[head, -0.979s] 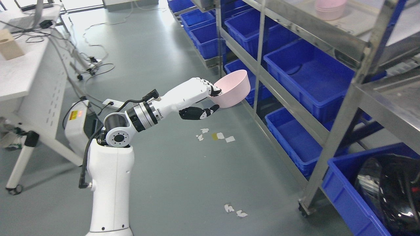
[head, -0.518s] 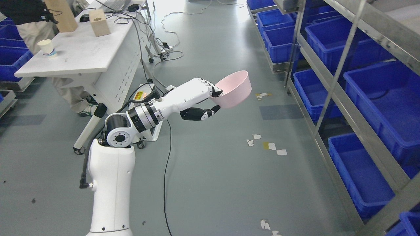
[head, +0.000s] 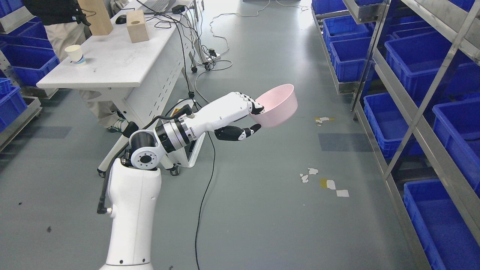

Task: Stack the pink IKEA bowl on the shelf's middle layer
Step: 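Hold the pink bowl raised in the left hand while driving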

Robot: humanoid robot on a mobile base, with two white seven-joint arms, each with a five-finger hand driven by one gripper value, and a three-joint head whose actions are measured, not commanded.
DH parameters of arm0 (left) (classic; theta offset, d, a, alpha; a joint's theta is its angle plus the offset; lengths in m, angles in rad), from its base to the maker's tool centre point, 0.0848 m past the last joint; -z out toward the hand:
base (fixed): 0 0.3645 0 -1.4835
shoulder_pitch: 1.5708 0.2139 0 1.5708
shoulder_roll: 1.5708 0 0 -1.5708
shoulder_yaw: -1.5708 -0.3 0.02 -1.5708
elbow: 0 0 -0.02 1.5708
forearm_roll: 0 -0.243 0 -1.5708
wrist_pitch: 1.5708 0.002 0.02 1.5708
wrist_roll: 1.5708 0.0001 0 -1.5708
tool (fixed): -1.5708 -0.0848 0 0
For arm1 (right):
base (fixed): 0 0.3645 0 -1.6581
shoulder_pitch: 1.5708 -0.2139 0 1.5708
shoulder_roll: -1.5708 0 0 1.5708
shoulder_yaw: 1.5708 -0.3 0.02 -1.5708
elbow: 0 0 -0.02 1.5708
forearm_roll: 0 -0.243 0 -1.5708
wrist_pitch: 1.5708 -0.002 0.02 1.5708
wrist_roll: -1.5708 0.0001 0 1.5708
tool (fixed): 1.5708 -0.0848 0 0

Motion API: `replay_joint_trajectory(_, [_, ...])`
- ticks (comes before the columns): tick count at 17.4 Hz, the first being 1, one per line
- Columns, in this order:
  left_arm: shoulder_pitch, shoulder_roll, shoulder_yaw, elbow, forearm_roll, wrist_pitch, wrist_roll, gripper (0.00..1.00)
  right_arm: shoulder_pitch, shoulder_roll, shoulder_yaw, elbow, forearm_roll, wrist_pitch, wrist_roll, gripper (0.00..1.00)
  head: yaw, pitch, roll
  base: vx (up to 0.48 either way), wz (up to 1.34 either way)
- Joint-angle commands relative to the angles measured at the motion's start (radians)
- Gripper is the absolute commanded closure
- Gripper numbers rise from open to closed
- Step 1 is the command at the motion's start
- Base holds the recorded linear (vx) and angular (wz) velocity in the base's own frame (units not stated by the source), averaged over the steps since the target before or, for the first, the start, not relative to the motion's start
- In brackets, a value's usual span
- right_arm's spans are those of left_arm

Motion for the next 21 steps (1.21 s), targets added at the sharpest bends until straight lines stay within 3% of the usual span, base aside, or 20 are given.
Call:
replay_joint_trajectory(1, [0.000, 0.017, -0.029, 0.003, 0.005, 0.000, 0.009, 0.99, 0.021, -0.018, 0.000, -0.017, 0.000, 0.000, -0.001, 0.00, 0.0000, 0.000, 0.000, 0.194, -0.02])
replay_joint_trajectory(21, [0.000, 0.017, -0.028, -0.006, 0.010, 0.000, 0.014, 0.99, 0.021, -0.018, 0.000, -0.017, 0.000, 0.000, -0.001, 0.00, 0.0000, 0.000, 0.000, 0.195, -0.09])
